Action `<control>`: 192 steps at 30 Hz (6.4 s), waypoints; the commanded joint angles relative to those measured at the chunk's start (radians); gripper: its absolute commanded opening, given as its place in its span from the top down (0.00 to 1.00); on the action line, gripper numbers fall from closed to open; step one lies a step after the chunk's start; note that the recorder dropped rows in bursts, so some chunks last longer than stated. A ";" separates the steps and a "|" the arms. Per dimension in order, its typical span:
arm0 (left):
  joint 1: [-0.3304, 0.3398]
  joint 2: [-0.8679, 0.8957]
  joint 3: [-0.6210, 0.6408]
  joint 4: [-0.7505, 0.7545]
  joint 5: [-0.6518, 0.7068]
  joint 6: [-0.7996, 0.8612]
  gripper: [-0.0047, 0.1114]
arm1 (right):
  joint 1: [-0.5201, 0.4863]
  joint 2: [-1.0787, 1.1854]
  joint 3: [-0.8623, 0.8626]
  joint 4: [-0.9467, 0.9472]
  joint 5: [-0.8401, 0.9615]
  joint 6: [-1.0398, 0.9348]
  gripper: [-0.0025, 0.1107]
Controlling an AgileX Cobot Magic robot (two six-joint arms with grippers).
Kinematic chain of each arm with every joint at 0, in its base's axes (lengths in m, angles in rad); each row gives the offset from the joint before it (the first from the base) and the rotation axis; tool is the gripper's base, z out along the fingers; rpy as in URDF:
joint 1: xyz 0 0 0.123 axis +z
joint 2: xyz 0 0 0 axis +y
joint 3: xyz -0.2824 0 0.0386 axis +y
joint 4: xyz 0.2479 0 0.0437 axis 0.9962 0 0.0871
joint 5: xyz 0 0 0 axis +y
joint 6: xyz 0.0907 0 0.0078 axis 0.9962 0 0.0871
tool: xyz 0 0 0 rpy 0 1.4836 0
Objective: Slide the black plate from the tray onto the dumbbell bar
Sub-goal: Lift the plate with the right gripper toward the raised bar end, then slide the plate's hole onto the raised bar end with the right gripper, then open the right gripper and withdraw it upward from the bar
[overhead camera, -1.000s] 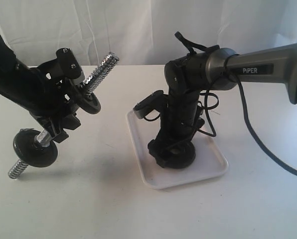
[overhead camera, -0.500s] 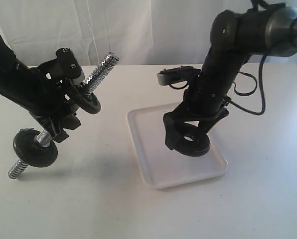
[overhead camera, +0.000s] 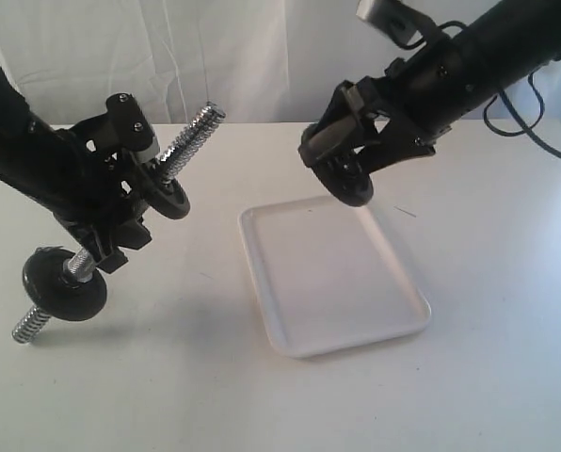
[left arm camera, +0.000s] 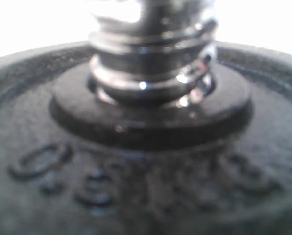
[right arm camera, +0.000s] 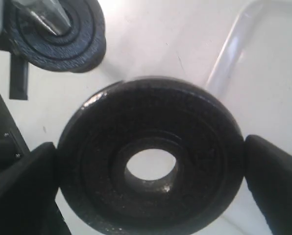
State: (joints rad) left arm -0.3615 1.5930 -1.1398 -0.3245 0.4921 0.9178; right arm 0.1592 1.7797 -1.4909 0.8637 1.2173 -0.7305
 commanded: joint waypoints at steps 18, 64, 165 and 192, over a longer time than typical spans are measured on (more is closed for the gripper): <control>0.001 -0.068 -0.037 -0.403 0.081 0.258 0.96 | -0.020 -0.021 -0.002 0.427 0.004 -0.310 0.98; -0.048 -0.066 -0.037 -0.426 0.199 0.398 0.96 | 0.032 -0.094 -0.002 0.302 0.004 0.152 0.98; -0.048 -0.068 -0.037 -0.473 0.053 0.338 0.96 | 0.209 -0.123 -0.025 0.096 -0.046 0.078 0.15; -0.048 -0.061 -0.037 -0.469 0.051 0.329 0.96 | 0.209 -0.248 -0.071 -0.399 -0.280 0.211 0.98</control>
State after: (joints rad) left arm -0.4090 1.5759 -1.1374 -0.6353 0.5678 1.2626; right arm 0.3688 1.5539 -1.5584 0.5732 0.9697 -0.5819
